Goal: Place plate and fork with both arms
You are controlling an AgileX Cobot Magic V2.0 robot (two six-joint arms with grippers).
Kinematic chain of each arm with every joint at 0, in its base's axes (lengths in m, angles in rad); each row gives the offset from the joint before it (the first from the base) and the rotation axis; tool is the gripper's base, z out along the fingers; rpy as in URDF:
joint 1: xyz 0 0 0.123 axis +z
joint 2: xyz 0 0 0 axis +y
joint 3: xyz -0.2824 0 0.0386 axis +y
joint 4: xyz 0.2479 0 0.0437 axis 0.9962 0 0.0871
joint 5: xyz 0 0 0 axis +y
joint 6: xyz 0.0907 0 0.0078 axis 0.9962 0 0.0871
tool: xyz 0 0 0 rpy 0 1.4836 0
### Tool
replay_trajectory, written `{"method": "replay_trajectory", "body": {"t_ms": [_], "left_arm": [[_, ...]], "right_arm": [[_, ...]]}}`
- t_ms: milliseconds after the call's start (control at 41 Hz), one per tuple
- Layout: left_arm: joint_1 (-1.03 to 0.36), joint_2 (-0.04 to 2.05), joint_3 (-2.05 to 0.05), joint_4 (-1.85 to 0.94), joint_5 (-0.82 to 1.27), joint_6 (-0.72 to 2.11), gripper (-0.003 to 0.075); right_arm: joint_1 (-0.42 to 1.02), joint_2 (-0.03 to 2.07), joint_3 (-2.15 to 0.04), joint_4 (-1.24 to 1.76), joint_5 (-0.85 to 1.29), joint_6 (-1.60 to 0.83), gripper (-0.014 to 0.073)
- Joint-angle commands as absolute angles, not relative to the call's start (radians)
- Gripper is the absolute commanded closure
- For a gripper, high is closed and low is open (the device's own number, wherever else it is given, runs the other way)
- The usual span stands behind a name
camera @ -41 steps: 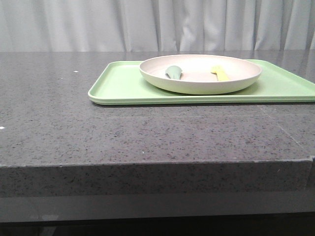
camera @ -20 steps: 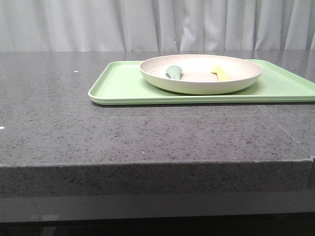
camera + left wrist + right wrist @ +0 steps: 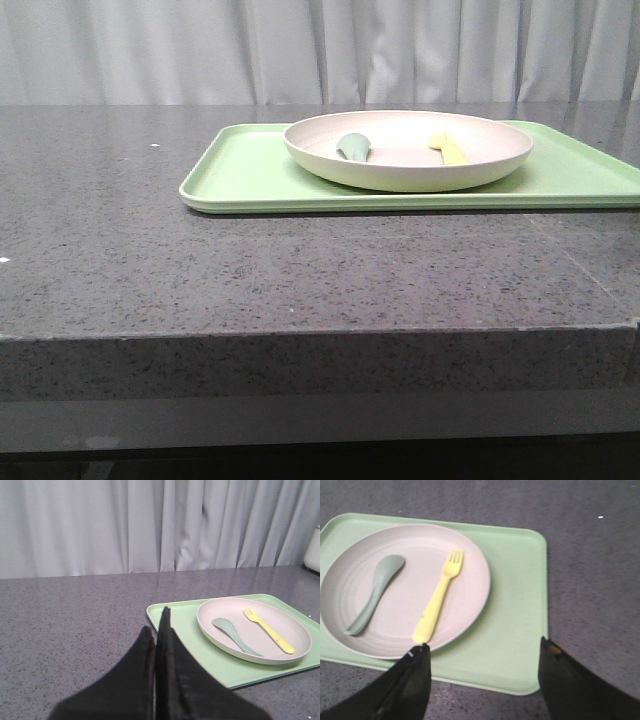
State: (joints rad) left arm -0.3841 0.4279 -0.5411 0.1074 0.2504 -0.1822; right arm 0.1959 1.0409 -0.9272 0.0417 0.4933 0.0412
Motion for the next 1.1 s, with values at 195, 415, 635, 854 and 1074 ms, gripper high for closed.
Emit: {"method": "replay_trajectory", "body": {"t_ms": [195,415,635,854,1074], "left_arm": [[-0.391,0.434,-0.572,0.102,0.165,-0.192,0.0738],[-0.391,0.434,-0.572,0.102,0.165,-0.192,0.0738],[-0.391,0.434,-0.572,0.102,0.165,-0.192,0.0738],[-0.391,0.434,-0.572,0.102,0.165,-0.192,0.0738],[-0.391,0.434,-0.572,0.102,0.165,-0.192,0.0738]], "right_arm": [[0.255,1.341,-1.245,0.079,0.613,0.089,0.0102],[0.313,1.537,-1.466,0.038,0.754,0.205,0.0102],[0.364,1.732,-1.648,-0.099,0.906,0.381,0.0102],[0.363,1.822,-1.701,-0.099,0.933,0.418,0.0131],[0.358,1.855,-1.701,-0.099,0.924,0.421,0.0176]]}}
